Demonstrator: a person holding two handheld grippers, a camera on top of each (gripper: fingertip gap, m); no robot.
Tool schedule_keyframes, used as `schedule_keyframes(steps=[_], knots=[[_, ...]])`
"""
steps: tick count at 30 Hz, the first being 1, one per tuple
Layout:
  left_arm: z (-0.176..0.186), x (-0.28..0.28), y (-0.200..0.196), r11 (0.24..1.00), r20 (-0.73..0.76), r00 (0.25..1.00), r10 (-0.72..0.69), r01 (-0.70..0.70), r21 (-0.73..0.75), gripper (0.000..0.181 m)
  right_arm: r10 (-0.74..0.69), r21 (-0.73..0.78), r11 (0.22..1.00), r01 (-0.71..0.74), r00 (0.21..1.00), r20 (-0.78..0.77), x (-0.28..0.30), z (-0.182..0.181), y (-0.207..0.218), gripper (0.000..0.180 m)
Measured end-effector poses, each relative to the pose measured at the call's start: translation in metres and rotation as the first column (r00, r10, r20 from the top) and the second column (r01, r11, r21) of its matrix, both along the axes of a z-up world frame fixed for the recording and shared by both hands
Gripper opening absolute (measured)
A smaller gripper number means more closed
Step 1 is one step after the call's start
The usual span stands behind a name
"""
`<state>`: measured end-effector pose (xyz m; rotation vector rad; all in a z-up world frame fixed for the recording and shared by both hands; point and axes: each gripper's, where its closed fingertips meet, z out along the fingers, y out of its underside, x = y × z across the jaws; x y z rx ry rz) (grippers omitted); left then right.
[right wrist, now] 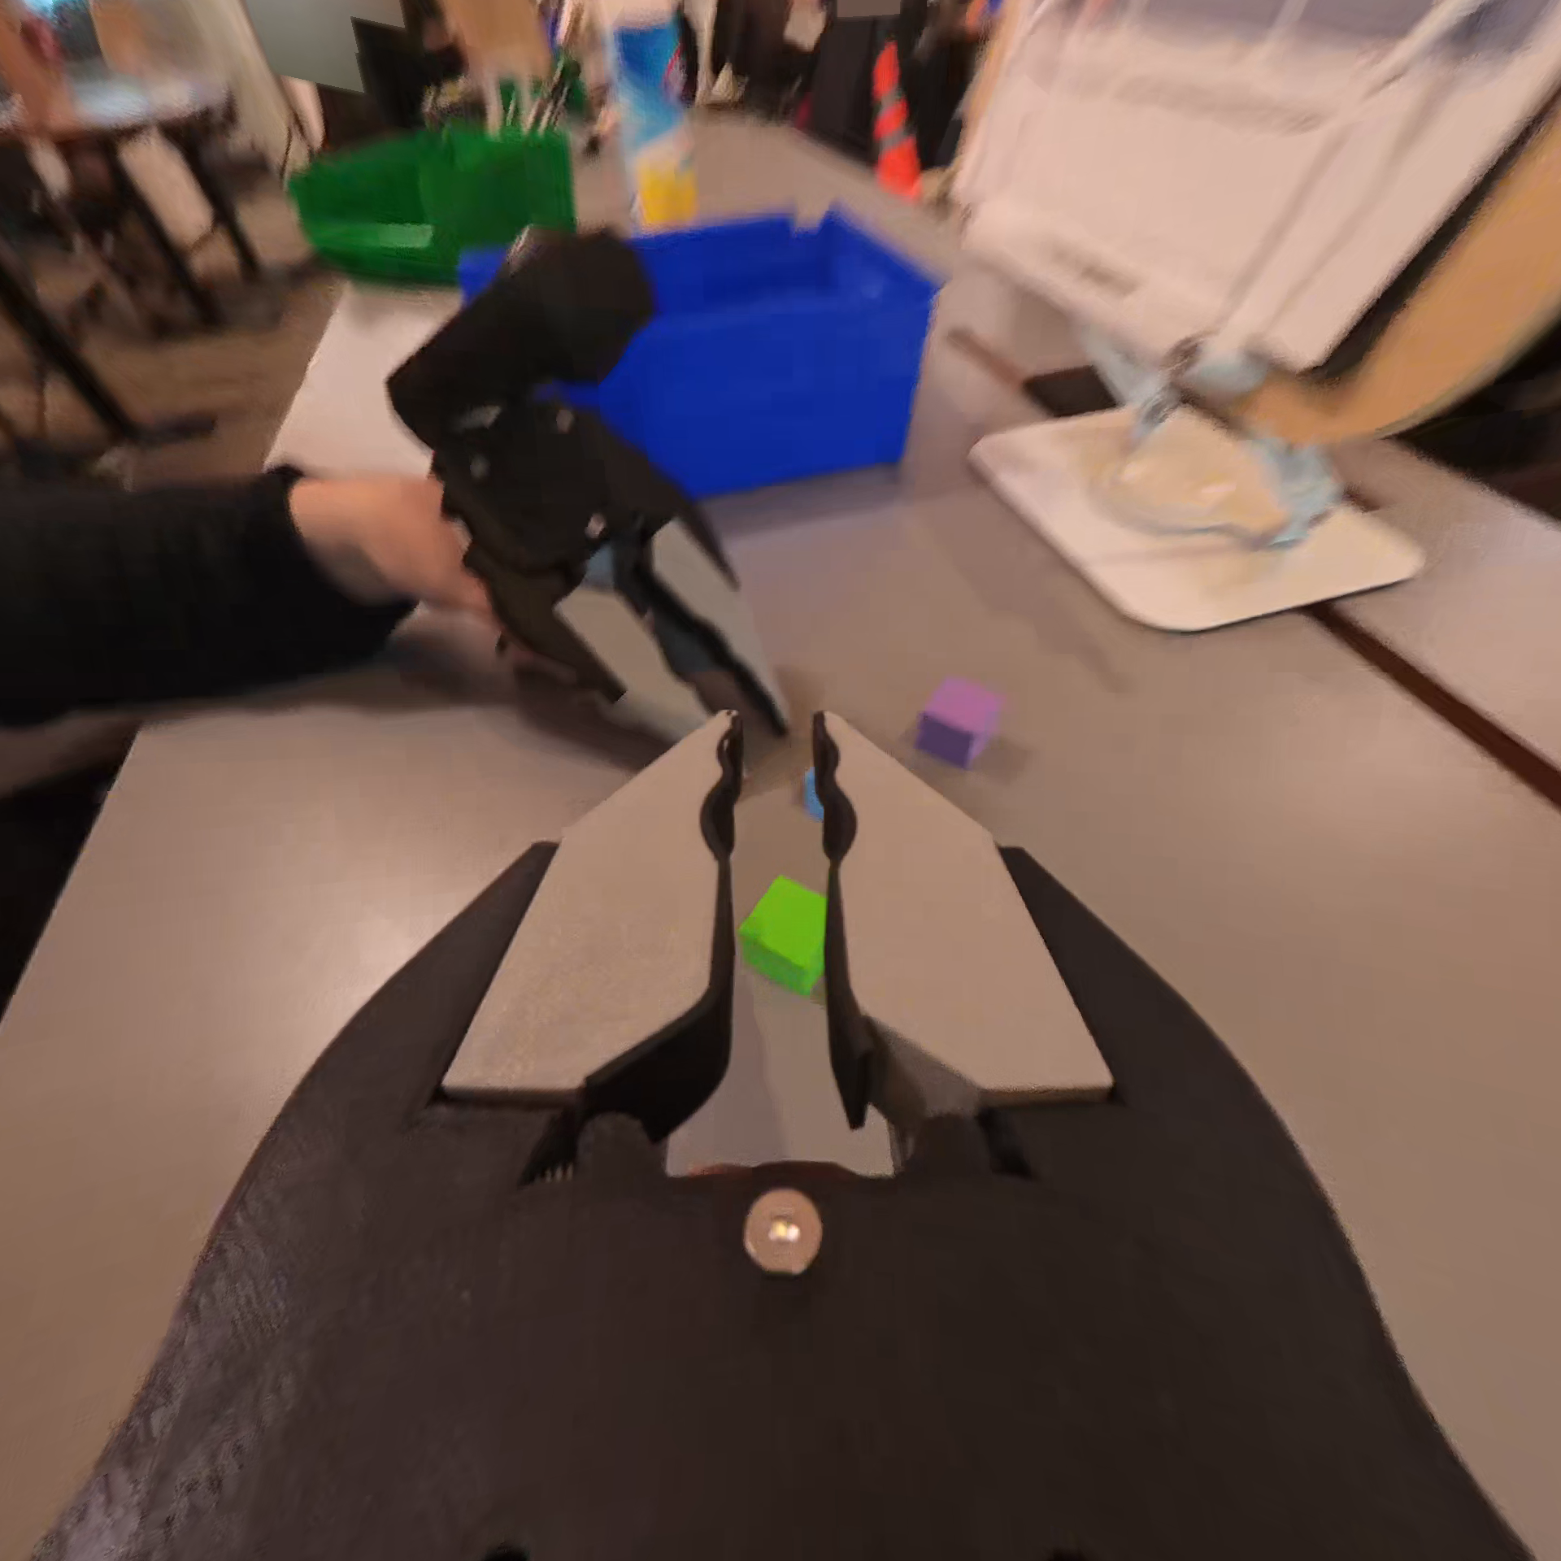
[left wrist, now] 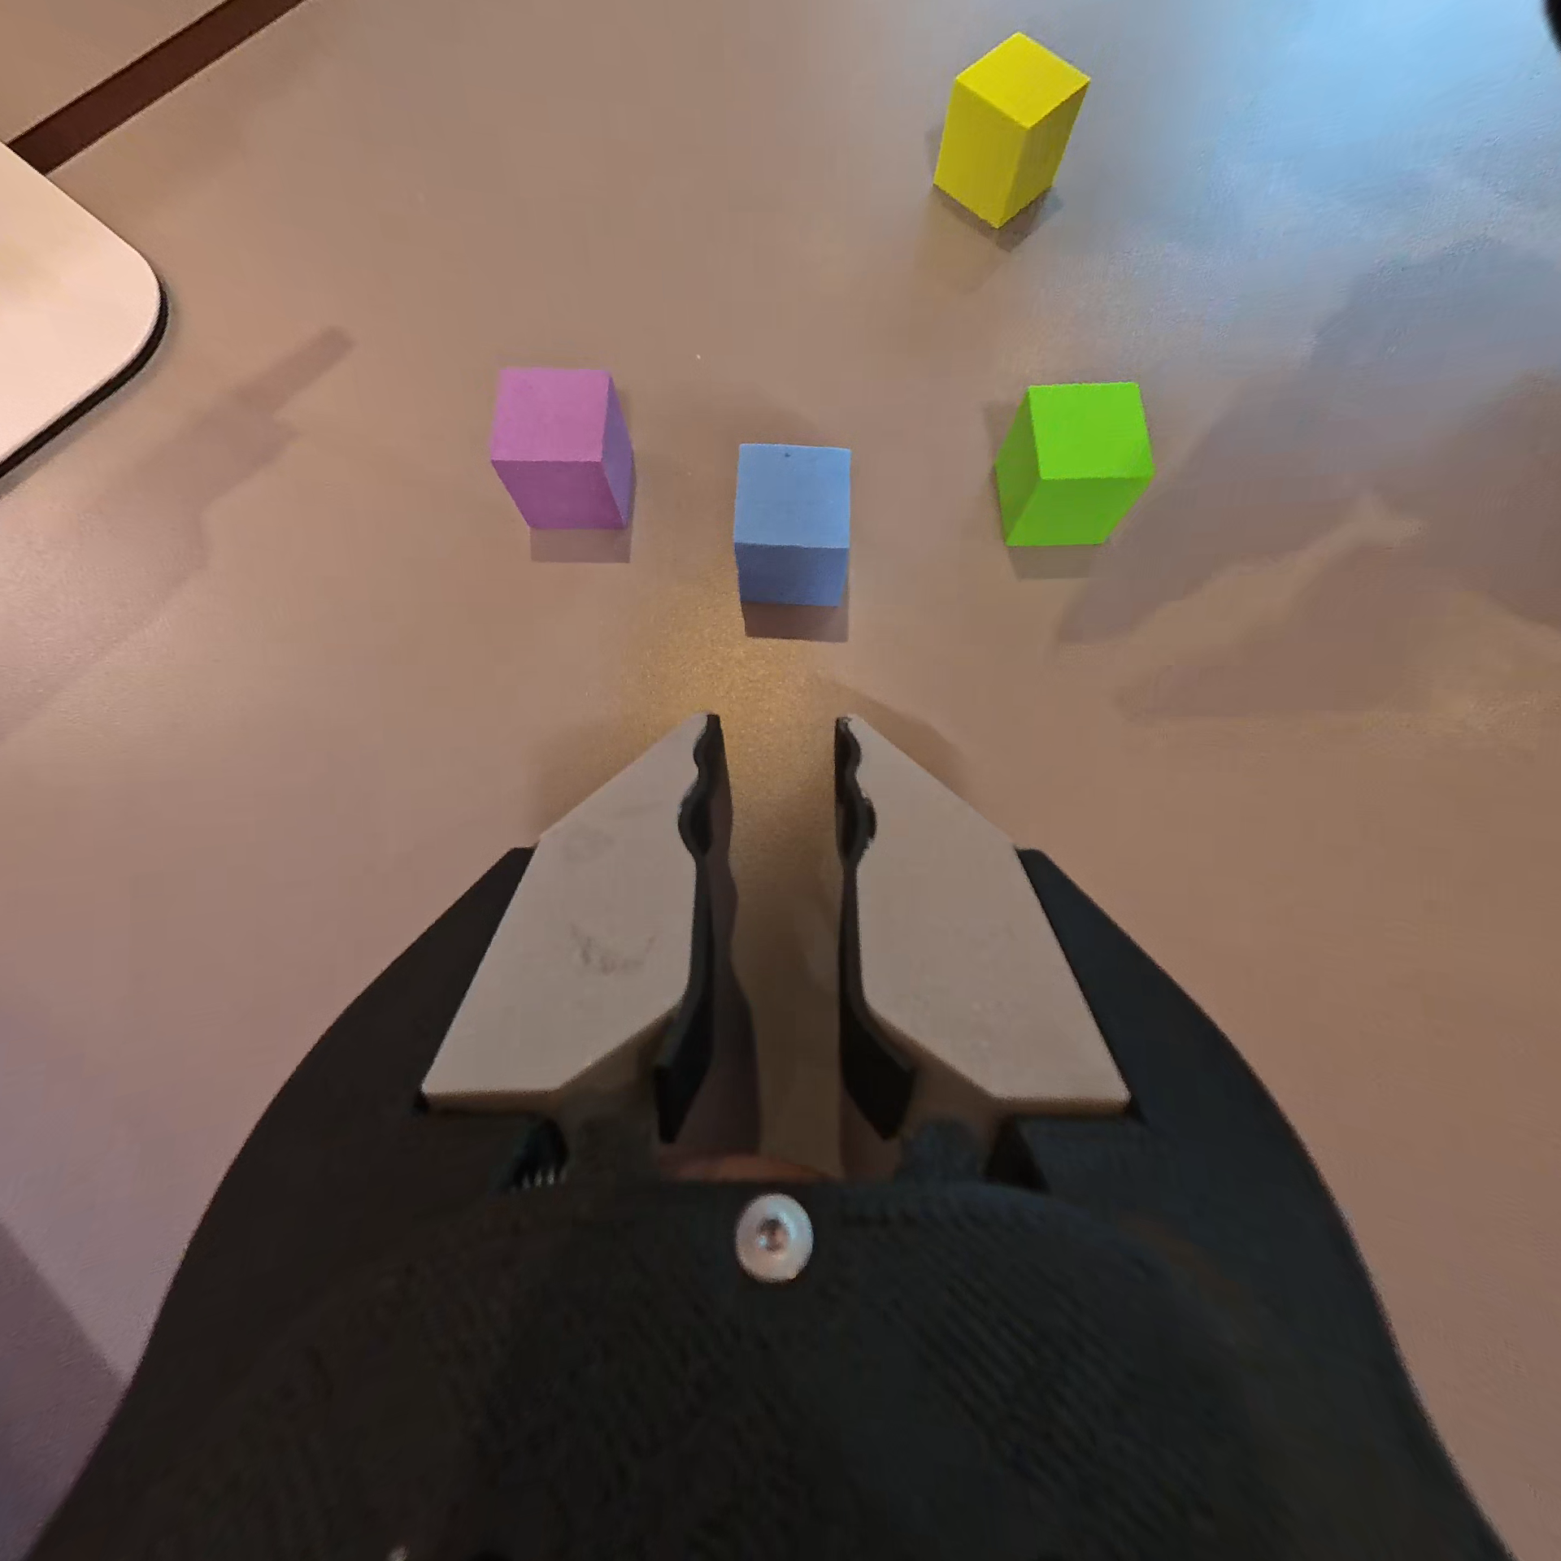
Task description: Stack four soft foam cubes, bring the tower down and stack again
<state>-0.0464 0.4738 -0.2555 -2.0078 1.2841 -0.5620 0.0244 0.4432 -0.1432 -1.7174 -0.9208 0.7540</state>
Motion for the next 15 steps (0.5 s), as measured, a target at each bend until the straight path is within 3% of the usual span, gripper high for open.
schedule_keyframes(steps=[6, 10, 15], knots=[[0.0, 0.0, 0.0, 1.0, 0.0, 1.0, 0.0, 0.0, 0.001, 0.025, -0.22, 0.014, 0.974, 0.224, 0.966, -0.132, 0.048, 0.014, 0.028, 0.017], [0.0, 0.0, -0.001, 1.0, 0.001, 1.0, 0.003, -0.003, 0.0, 0.024, -0.421, -0.033, 0.905, 0.423, 0.905, 0.057, 0.081, -0.024, 0.051, 0.026], [0.0, 0.0, -0.001, 1.0, 0.002, 1.0, 0.006, -0.006, -0.003, 0.024, -0.44, -0.088, 0.883, 0.461, 0.878, 0.189, 0.088, -0.055, 0.055, 0.025]])
